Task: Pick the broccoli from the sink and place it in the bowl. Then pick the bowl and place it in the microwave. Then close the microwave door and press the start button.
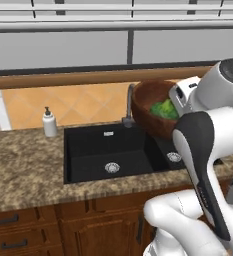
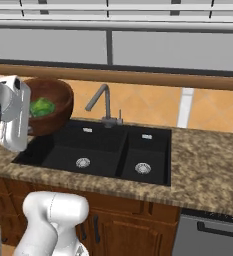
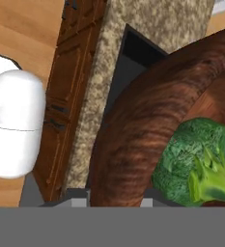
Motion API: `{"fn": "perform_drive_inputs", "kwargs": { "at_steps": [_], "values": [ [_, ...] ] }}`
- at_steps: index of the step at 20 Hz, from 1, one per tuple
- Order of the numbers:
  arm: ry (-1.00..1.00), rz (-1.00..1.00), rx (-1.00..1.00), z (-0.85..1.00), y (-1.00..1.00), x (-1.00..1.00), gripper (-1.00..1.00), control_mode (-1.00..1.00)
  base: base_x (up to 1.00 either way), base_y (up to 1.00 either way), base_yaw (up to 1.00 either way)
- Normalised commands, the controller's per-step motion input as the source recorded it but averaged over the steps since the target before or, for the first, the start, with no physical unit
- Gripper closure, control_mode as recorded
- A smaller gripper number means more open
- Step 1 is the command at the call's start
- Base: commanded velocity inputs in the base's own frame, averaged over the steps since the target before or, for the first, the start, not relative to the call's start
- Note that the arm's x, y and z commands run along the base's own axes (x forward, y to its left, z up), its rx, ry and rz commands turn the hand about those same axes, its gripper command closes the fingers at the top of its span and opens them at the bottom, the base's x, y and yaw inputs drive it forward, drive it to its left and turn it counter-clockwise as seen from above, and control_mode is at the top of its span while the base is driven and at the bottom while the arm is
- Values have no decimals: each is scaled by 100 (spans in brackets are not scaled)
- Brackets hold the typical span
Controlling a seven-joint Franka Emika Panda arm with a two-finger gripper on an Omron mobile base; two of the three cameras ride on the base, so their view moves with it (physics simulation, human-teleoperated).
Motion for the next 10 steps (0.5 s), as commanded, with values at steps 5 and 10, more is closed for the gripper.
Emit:
{"fn": "perform_drive_inputs", "kwargs": {
  "at_steps": [5,10],
  "values": [
    [0,0,0,0,0,0,100,100,-100,7,1],
    [0,0,0,0,0,0,100,100,-72,0,5]
  ]
}}
